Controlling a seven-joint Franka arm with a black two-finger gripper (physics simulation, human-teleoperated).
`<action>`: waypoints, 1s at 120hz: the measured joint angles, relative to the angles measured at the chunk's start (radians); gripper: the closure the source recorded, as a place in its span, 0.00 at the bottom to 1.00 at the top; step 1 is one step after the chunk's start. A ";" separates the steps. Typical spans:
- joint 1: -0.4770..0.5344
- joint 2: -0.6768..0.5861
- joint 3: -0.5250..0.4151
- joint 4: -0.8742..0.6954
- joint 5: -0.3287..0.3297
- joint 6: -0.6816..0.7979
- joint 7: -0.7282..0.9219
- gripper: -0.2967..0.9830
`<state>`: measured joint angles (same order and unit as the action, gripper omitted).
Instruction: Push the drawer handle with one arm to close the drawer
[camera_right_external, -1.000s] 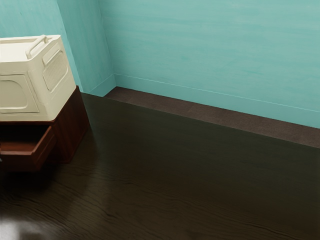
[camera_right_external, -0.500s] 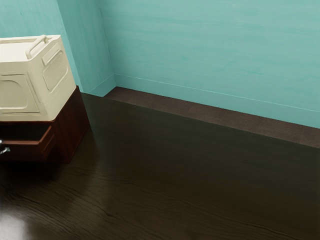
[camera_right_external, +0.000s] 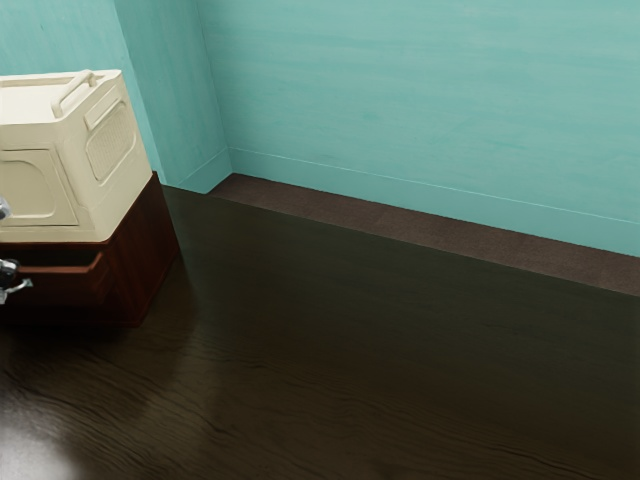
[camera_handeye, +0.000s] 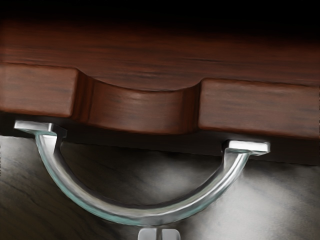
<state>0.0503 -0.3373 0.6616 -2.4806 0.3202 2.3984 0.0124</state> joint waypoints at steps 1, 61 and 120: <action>-0.001 0.003 0.000 0.002 -0.001 0.001 0.000 0.85; -0.022 0.116 0.005 0.076 -0.051 0.022 -0.001 0.85; -0.022 0.194 0.006 0.148 -0.095 0.045 0.003 0.85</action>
<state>0.0287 -0.1436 0.6673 -2.3329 0.2252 2.4433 0.0159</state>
